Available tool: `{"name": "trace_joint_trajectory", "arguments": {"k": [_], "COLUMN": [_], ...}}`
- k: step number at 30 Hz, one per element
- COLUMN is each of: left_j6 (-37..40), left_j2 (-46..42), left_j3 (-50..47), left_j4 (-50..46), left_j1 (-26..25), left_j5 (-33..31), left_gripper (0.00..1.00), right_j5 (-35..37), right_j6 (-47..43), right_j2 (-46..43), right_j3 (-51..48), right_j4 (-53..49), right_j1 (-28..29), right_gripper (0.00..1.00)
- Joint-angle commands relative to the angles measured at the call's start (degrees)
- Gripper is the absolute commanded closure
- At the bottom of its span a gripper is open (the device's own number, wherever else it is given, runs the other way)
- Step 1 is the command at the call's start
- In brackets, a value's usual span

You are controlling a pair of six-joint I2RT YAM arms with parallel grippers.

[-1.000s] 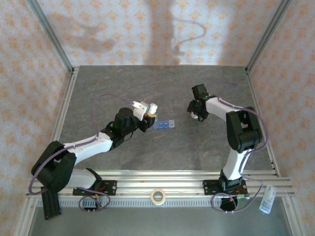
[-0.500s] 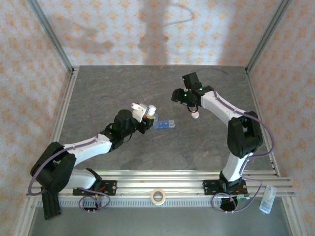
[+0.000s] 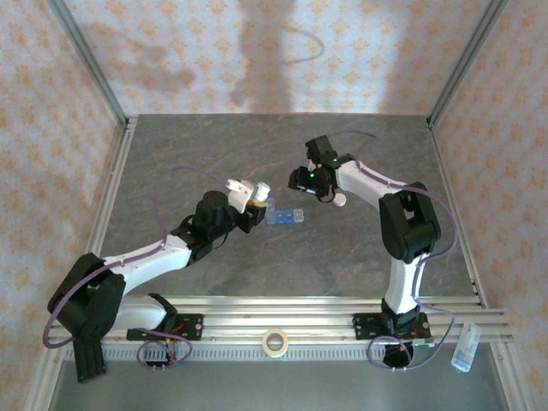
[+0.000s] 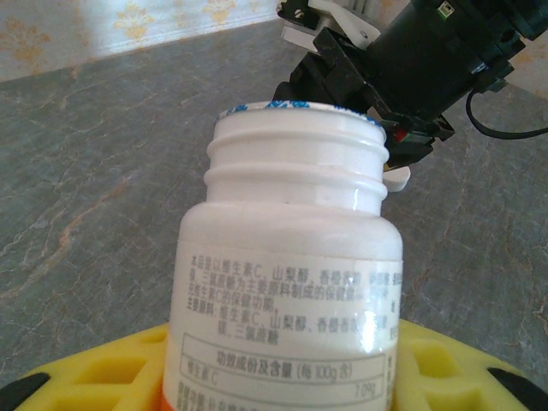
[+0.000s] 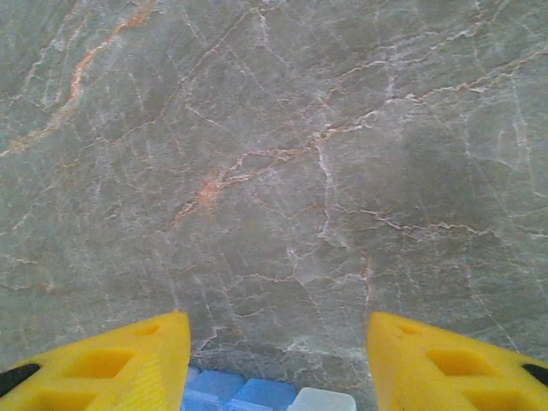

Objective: Sort the pills into containers

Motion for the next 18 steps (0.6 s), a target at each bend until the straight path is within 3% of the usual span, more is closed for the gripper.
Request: {"name": "trace_joint_trajectory", "arguments": {"k": [1, 18], "left_j6": [0.64, 0.18], "left_j2": [-0.88, 1.84], "left_j3": [0.96, 0.72], "left_j4": [-0.81, 0.5], "left_j1": [-0.17, -0.25], "left_j5": [-1.6, -1.77], "left_gripper": [1.0, 1.0], "right_j5": [-1.0, -2.07], "right_j6": [-0.16, -0.34], "right_j2": [1.02, 2.58], "right_j3": [0.08, -1.32], "right_j4": [1.76, 2.99], "right_j1": [0.21, 0.86], "right_gripper": [0.45, 0.55]}}
